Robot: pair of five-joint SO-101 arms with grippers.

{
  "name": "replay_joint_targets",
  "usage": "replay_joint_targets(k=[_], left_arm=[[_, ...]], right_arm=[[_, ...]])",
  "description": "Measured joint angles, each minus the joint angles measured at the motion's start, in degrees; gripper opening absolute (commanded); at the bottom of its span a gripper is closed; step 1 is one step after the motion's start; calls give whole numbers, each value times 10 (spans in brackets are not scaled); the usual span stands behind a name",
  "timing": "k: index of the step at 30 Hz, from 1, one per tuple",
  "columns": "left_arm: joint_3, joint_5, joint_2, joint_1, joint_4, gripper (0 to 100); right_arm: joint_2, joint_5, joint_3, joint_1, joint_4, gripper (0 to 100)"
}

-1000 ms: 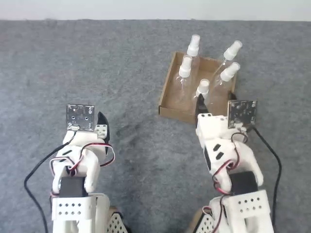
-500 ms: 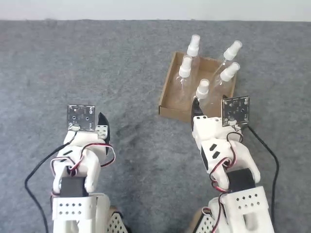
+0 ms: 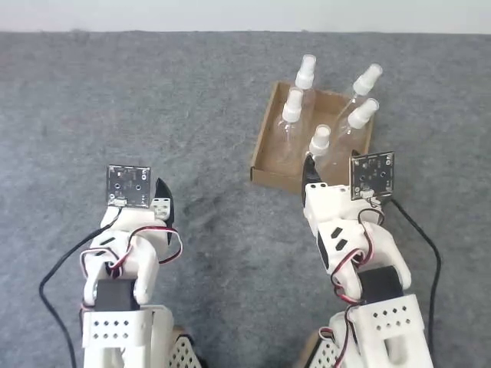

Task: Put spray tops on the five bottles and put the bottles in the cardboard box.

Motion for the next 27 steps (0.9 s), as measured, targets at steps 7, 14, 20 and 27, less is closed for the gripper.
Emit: replay_joint_targets(k=[7,14,20,27], left_arm=[[0,0,0,0,0,58],[6,0,0,0,0,58],[25,0,0,0,-33,57],[33,-1,0,0,-50,55]], right_arm=[[0,0,-2,0,0,237],[0,0,-12,1,0,236],[0,45,-31,1,0,236],[5,76,-80,1,13,235]])
